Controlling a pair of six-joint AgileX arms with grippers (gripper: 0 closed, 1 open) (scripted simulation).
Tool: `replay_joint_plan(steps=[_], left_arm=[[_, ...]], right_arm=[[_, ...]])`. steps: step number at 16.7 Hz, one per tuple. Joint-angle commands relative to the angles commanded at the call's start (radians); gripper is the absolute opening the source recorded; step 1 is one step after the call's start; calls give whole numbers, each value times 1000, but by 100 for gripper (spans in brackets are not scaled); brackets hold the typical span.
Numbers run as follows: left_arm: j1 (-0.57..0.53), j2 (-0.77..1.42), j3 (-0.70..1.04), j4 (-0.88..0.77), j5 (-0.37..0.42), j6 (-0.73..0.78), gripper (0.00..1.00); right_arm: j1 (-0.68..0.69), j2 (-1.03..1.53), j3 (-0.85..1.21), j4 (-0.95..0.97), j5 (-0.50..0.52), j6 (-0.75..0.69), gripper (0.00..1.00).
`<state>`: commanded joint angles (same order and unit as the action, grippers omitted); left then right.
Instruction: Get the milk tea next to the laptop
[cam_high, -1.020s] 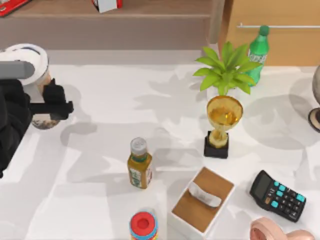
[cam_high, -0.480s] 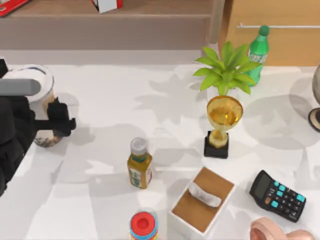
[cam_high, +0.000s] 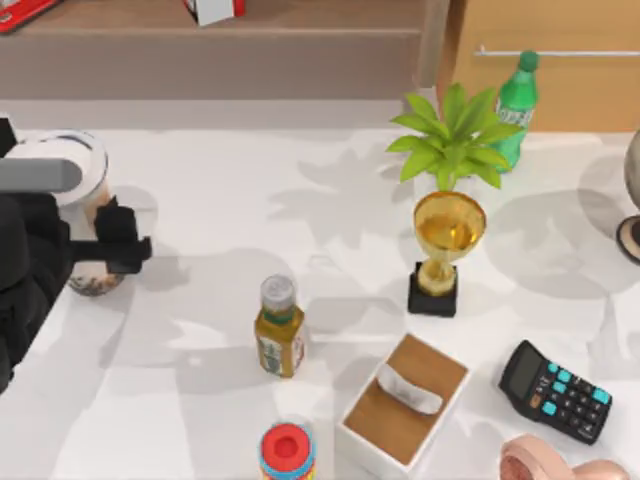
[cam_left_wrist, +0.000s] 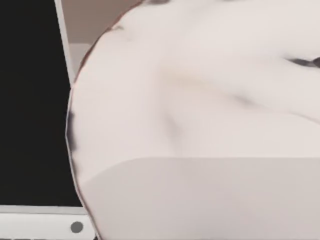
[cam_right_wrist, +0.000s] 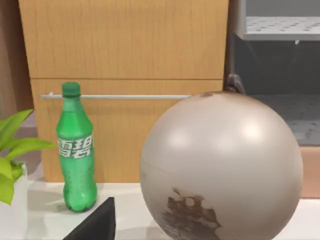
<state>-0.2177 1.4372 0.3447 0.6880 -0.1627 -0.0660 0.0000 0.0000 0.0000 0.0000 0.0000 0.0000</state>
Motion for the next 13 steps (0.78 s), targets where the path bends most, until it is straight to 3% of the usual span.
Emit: replay_joint_plan(steps=[9, 13], left_arm=[[0, 0, 0, 0, 0, 0, 98], [0, 0, 0, 0, 0, 0, 100]], right_arm=[[0, 0, 0, 0, 0, 0, 100], [0, 0, 0, 0, 0, 0, 100]])
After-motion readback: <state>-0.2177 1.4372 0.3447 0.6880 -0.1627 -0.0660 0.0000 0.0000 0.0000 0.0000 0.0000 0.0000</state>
